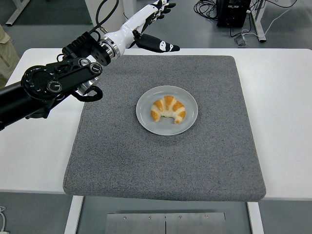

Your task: Place the bread on the plate

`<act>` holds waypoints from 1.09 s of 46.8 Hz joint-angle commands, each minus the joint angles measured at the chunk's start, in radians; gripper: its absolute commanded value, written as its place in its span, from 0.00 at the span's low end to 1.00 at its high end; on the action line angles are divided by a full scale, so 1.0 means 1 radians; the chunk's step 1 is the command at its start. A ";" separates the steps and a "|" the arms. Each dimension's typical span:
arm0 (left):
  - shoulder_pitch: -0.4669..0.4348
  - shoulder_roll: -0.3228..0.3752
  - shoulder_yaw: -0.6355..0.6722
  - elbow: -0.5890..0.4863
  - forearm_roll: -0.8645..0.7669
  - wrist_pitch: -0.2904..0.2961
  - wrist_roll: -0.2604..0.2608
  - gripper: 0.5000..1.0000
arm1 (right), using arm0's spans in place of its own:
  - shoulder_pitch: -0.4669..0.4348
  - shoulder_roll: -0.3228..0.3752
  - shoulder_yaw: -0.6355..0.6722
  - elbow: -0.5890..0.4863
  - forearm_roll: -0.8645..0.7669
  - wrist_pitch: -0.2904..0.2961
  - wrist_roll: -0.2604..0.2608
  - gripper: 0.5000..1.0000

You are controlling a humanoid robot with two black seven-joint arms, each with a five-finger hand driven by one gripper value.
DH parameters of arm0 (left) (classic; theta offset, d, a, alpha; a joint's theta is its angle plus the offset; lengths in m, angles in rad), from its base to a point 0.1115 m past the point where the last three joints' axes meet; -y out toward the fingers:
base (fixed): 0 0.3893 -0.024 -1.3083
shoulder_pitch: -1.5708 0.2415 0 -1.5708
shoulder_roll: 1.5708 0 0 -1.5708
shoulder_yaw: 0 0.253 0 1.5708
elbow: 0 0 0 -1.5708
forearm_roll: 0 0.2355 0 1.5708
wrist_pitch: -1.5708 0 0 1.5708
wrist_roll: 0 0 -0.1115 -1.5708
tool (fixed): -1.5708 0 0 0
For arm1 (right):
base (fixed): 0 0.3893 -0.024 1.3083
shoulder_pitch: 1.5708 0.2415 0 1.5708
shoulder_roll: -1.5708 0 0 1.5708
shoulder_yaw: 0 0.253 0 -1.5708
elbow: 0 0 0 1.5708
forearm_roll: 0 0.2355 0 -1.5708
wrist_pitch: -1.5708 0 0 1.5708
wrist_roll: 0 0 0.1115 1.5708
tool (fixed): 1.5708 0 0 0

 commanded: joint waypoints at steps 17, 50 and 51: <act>0.131 -0.003 -0.282 0.156 -0.180 -0.230 -0.036 0.97 | 0.000 0.000 0.000 -0.001 0.000 0.000 0.000 1.00; 0.177 -0.123 -0.388 0.441 -0.440 -0.377 -0.037 0.98 | 0.000 0.000 -0.002 -0.001 0.000 0.000 0.000 1.00; 0.177 -0.125 -0.390 0.448 -0.451 -0.379 -0.037 0.98 | 0.000 0.000 -0.002 -0.001 0.000 0.001 0.000 1.00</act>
